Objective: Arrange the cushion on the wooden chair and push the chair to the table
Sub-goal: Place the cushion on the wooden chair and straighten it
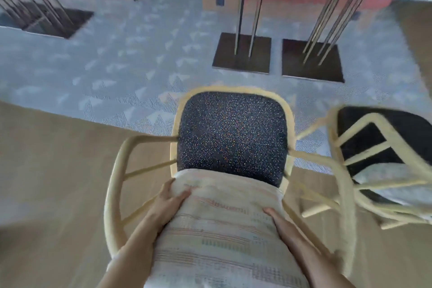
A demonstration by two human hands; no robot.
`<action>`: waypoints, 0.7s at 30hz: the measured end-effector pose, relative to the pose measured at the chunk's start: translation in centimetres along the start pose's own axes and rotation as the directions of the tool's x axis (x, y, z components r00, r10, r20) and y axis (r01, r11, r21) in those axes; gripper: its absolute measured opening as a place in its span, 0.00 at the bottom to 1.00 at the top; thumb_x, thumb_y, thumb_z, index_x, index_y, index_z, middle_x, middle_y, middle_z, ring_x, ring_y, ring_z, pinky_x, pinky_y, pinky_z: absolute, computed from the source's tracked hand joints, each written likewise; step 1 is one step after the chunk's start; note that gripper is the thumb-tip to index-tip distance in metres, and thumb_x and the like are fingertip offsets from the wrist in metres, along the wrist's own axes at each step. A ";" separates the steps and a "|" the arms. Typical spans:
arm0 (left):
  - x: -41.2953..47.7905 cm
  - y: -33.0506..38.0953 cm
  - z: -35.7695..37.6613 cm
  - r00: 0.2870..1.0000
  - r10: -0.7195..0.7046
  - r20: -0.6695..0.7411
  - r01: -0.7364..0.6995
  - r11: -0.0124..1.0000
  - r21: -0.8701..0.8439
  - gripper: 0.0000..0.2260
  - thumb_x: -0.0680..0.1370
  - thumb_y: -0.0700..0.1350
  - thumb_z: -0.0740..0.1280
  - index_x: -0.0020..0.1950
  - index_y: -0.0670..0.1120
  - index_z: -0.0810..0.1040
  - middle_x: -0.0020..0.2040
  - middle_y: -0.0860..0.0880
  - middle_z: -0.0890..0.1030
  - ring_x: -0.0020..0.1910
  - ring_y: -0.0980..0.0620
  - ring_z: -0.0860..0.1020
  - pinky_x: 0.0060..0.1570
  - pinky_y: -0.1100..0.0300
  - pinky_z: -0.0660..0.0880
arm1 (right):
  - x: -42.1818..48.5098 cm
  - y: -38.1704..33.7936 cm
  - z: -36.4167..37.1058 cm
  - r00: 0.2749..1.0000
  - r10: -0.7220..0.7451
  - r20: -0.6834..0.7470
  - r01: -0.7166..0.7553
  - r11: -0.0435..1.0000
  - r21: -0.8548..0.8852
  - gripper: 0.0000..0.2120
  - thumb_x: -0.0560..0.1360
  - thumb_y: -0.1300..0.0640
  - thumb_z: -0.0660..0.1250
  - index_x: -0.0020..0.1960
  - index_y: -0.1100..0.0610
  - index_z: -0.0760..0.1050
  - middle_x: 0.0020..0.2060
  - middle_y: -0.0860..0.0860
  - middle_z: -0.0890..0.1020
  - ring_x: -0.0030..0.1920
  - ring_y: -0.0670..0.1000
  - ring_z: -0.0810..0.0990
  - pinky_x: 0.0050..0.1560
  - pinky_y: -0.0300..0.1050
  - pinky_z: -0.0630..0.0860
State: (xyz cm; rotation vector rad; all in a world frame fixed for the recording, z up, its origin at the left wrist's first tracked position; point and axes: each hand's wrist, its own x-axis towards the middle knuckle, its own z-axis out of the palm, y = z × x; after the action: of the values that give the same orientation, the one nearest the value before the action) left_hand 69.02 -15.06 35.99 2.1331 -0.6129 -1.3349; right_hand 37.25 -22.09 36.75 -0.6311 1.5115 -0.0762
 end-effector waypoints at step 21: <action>15.3 22.0 -2.2 0.971 -0.176 0.160 0.147 0.973 0.177 0.33 0.74 0.62 0.75 0.75 0.50 0.74 0.66 0.48 0.80 0.55 0.51 0.78 0.60 0.55 0.71 | 7.5 -23.2 -2.7 0.991 0.116 -0.071 -0.129 0.969 -0.209 0.27 0.78 0.39 0.69 0.71 0.53 0.78 0.65 0.54 0.80 0.64 0.53 0.78 0.67 0.48 0.72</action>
State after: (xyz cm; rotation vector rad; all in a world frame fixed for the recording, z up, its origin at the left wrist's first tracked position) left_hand 75.22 -40.70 41.06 2.2532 -0.6498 -1.6246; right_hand 43.15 -45.71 40.15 -0.7097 1.6253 0.1661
